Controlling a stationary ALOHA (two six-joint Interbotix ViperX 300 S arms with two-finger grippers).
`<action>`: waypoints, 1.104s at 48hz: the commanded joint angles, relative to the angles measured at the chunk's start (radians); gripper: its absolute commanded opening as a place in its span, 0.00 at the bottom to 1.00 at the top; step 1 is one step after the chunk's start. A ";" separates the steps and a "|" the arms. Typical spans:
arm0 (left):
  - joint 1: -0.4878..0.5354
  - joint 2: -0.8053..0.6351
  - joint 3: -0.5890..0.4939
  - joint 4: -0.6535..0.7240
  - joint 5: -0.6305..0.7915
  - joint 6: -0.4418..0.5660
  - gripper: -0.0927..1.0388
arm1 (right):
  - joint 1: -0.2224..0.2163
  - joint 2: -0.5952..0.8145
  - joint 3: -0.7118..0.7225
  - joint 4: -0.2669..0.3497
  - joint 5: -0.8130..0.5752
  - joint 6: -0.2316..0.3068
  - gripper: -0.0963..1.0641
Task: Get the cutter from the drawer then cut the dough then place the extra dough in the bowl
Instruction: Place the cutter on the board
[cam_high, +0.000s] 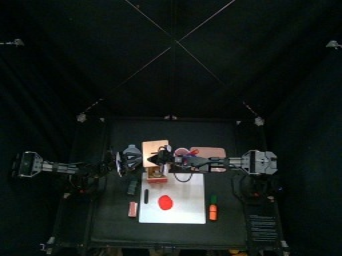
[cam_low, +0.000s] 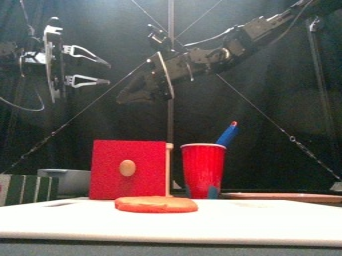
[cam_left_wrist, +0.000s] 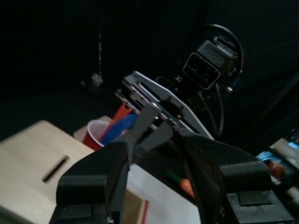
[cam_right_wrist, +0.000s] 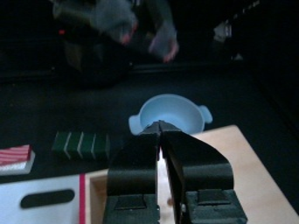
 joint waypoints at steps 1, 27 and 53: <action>0.052 -0.028 -0.021 0.086 -0.012 0.092 0.78 | 0.011 -0.092 0.012 0.015 0.121 -0.002 0.15; 0.143 -0.087 -0.020 0.156 -0.014 0.181 0.78 | 0.080 -0.101 0.043 0.130 0.344 -0.009 0.77; 0.167 -0.087 -0.012 0.153 -0.014 0.179 0.78 | 0.069 0.025 0.005 -0.026 0.344 -0.005 0.77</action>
